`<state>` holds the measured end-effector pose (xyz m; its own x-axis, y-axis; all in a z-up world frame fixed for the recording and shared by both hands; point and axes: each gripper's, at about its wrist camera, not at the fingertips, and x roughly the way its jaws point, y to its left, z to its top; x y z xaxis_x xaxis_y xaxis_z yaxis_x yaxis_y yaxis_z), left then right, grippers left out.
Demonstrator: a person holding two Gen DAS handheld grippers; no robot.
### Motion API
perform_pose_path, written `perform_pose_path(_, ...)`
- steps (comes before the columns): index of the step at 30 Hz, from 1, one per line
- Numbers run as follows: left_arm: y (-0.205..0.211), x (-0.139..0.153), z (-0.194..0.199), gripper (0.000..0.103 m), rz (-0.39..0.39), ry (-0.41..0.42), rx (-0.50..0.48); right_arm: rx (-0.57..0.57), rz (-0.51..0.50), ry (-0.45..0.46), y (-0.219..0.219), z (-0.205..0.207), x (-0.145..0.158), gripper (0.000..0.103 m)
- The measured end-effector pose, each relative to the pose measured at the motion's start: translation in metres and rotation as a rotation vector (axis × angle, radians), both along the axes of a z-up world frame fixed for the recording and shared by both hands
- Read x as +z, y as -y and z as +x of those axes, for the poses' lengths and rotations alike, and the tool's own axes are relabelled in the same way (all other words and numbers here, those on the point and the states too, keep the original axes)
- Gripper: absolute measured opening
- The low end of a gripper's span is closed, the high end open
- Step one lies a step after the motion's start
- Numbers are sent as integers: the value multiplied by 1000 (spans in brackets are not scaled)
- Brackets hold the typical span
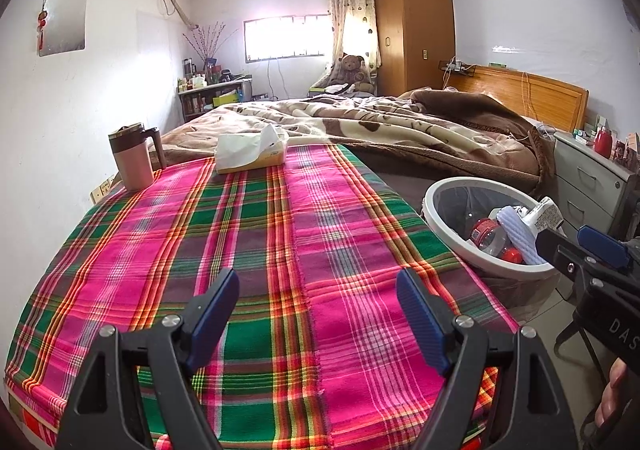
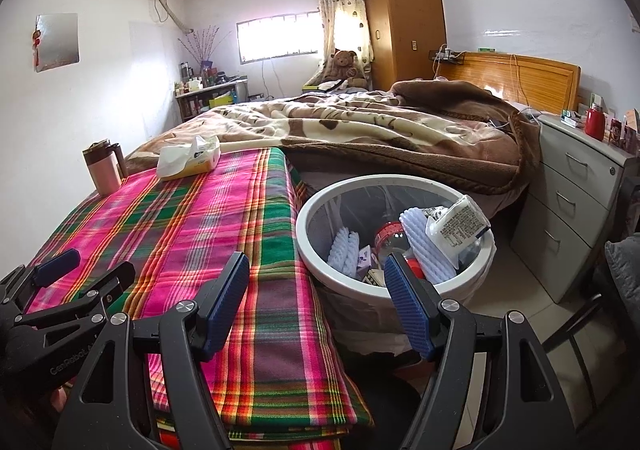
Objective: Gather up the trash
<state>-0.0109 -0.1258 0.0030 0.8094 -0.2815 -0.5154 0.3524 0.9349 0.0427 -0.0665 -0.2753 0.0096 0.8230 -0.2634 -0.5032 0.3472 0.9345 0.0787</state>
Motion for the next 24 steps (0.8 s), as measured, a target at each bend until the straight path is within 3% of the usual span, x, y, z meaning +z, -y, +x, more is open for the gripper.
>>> perform_pose_path(24, 0, 4, -4, 82, -4, 8, 3, -10, -2, -8, -3, 0, 2, 71)
